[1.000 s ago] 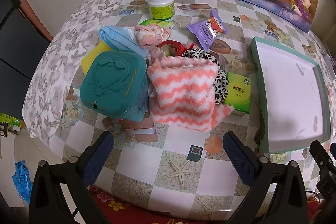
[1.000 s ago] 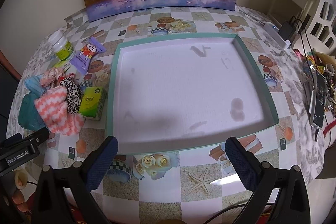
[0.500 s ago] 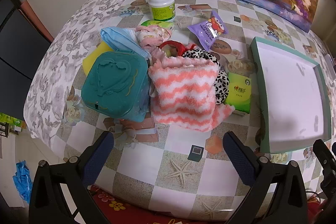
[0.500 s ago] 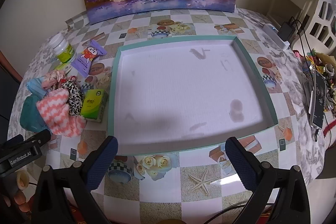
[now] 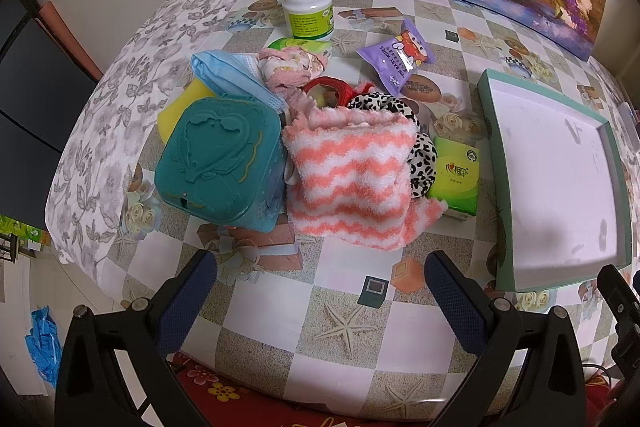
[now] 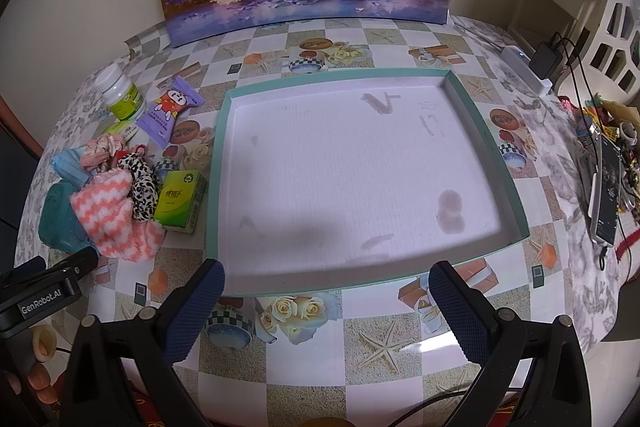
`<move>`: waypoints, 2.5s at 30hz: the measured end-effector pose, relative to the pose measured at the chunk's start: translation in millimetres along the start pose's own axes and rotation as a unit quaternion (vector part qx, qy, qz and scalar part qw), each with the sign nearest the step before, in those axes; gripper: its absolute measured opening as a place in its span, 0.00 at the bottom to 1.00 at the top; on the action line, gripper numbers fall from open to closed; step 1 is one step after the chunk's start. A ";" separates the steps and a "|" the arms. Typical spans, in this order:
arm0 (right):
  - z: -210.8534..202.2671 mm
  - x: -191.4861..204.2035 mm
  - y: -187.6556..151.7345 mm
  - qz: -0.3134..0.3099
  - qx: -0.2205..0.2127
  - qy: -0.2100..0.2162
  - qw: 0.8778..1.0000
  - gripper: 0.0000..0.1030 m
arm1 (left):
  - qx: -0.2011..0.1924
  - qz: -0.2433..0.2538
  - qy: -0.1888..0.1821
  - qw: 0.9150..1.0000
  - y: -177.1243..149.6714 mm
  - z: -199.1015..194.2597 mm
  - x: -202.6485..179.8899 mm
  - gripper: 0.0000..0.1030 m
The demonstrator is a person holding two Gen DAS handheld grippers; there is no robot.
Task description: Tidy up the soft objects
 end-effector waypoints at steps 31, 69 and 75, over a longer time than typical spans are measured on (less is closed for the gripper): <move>-5.5 40.9 13.8 0.010 -0.028 0.090 0.996 1.00 | -0.016 -0.051 0.014 0.998 11.6 -2.2 20.0 1.00; 20.6 54.9 20.1 0.005 0.001 0.082 0.997 1.00 | 0.051 -0.066 -0.075 0.994 14.1 42.2 -26.3 0.07; 12.5 59.6 28.4 0.013 -0.017 0.102 0.995 1.00 | -0.004 -0.085 -0.101 0.991 34.5 9.5 -17.9 0.07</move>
Point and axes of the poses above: each gripper's, at about its wrist camera, not at the fingertips, and z roughly the way its jaws point, x to its left, y to its top, the point moved 9 cm from there along z, roughly the way its jaws point, and after that the axes turned 14 degrees about -x, right-handed, at the moved point
